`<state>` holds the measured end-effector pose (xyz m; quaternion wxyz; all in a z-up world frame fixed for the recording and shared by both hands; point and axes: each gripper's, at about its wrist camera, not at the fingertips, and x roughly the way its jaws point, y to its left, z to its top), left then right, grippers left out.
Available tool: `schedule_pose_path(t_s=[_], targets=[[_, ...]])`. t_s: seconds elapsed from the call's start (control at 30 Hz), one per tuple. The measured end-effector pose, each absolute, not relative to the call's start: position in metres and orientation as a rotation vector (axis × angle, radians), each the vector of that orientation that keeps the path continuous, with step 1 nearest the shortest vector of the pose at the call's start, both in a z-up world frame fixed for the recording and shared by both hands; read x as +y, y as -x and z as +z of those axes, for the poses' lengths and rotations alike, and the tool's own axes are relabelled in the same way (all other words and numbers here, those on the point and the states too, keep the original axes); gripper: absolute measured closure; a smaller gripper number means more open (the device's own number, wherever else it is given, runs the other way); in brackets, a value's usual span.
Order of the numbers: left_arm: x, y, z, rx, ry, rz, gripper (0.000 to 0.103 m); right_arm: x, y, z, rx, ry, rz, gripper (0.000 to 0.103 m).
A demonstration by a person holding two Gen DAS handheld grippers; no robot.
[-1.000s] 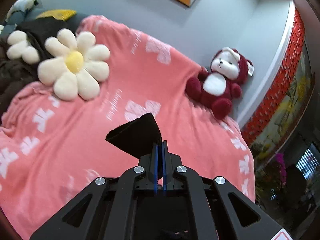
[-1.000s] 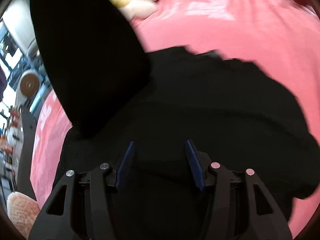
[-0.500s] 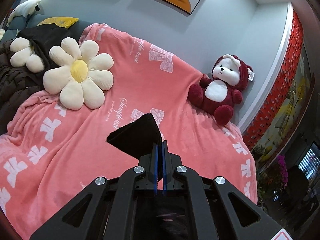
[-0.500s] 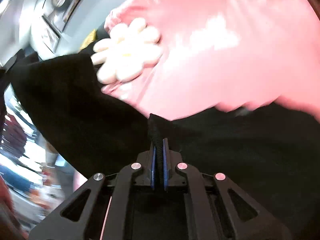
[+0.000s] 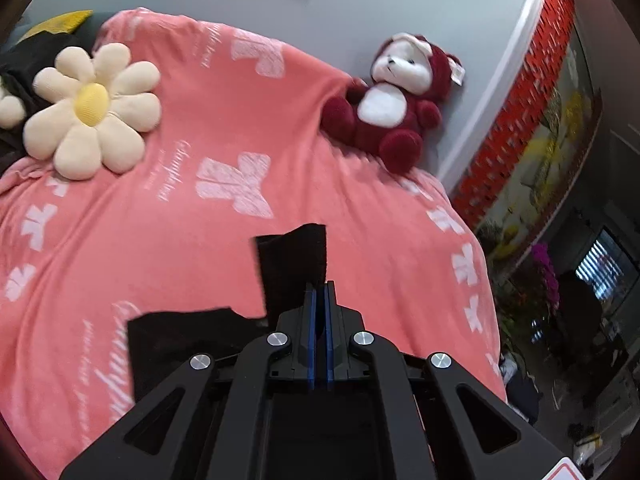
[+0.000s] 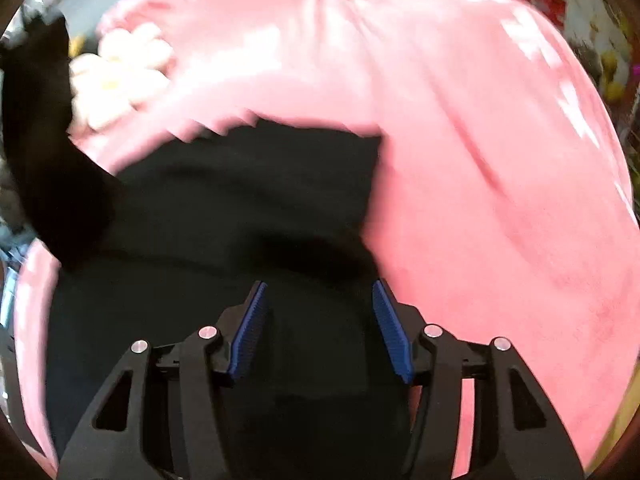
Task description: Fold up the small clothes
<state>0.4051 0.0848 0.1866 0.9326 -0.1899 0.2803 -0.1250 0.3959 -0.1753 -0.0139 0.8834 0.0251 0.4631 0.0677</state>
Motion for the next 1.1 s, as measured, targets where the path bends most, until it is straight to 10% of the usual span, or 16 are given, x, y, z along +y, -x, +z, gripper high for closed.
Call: schedule_pose_path(t_s=[0.1,0.23,0.6,0.63,0.67,0.7,1.1], targets=[[0.063,-0.407,0.179,0.589,0.385,-0.275,0.101,-0.176,-0.412,-0.027,0.994,-0.073,0.201,0.050],[0.043,-0.408,0.170,0.616,0.372,-0.287,0.101,-0.217,-0.432,-0.037,0.968,-0.182,0.114,0.098],[-0.047,-0.421,0.140,0.689,0.297,-0.421,0.100,-0.264,-0.387,-0.023,0.972,-0.279,0.089,0.092],[-0.064,-0.423,0.133,0.708,0.290,-0.449,0.086,-0.266,-0.386,-0.020,0.968,-0.278,0.096,0.091],[-0.077,-0.424,0.123,0.739,0.285,-0.467,0.038,-0.266,-0.386,-0.018,0.970,-0.273,0.098,0.091],[-0.092,-0.426,0.108,0.791,0.264,-0.462,0.022,-0.273,-0.381,-0.017,0.975,-0.266,0.097,0.091],[-0.001,-0.345,0.045,0.880,0.295,-0.203,0.023,-0.222,-0.444,0.001,0.994,-0.219,0.260,0.077]])
